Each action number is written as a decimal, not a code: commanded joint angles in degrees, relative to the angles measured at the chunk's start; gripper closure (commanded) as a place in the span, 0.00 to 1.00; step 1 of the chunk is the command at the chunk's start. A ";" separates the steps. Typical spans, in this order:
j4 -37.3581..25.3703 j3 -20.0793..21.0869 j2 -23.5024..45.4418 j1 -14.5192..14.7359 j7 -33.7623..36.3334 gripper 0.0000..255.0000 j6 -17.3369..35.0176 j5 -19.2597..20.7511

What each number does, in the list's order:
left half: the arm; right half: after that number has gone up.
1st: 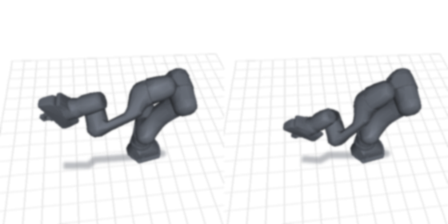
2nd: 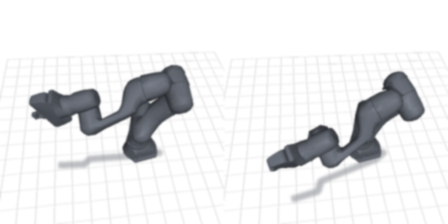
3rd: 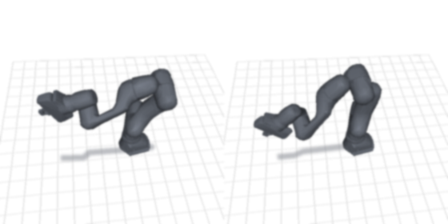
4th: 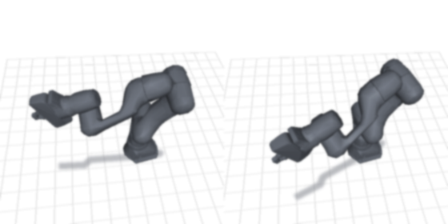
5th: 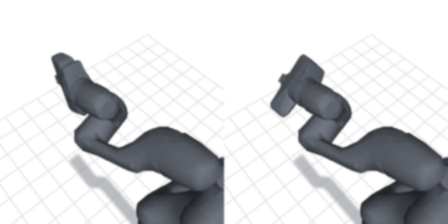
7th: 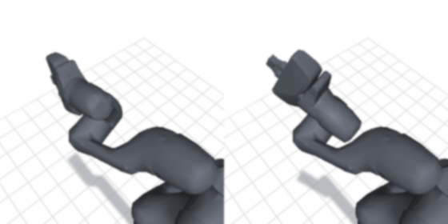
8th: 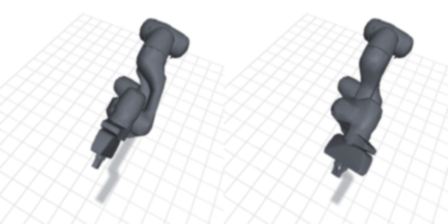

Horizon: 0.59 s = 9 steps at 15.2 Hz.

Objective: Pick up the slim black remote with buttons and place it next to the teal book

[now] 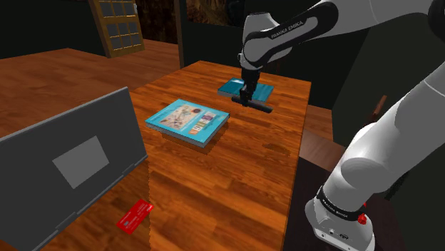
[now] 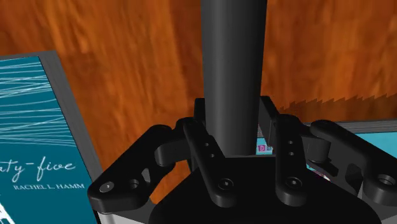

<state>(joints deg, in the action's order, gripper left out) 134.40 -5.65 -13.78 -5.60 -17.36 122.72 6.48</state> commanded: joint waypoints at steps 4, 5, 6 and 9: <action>-2.05 -4.64 2.33 -3.01 -7.38 1.00 0.92 0.53; -2.62 -5.55 2.86 -3.60 -8.87 1.00 1.01 0.54; -3.25 -6.45 3.46 -4.19 -10.38 1.00 1.09 0.50; -5.53 -9.11 5.58 -5.86 -14.95 1.00 1.26 0.15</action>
<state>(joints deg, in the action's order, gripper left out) 130.28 -13.89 -9.57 -10.98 -30.69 123.93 6.90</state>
